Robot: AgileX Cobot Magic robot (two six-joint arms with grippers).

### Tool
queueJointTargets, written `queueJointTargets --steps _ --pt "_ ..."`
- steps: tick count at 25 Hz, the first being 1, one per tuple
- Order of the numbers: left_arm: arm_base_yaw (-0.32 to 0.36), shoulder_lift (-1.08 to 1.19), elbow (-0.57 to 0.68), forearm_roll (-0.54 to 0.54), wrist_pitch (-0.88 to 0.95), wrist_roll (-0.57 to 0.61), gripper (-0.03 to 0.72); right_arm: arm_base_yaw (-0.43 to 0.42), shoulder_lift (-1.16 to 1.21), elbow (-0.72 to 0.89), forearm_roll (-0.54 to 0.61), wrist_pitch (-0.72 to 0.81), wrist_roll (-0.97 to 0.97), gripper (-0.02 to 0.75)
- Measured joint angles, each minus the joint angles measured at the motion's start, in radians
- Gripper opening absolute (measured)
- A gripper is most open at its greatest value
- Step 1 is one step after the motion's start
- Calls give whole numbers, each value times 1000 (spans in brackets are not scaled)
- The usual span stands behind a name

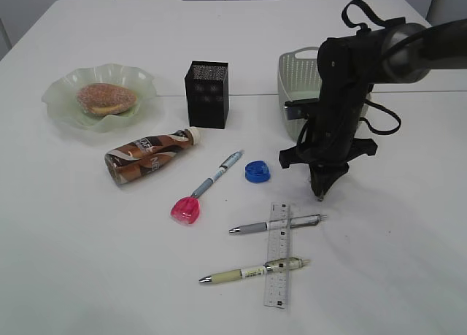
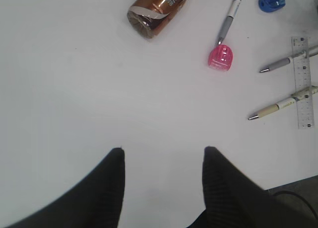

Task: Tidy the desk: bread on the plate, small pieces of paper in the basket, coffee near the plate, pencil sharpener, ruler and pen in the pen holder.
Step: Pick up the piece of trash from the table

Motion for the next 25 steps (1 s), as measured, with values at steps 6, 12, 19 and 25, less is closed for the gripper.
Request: queueJointTargets --steps 6,12,19,25 --pt "0 0 0 0 0 0 371 0 -2 -20 -2 108 0 6" --pt "0 0 0 0 0 0 370 1 -70 -66 -2 142 0 5" --pt "0 0 0 -17 0 0 370 1 -129 -213 0 155 4 4" --pt "0 0 0 -36 0 0 370 -33 -97 -420 -17 169 34 3"
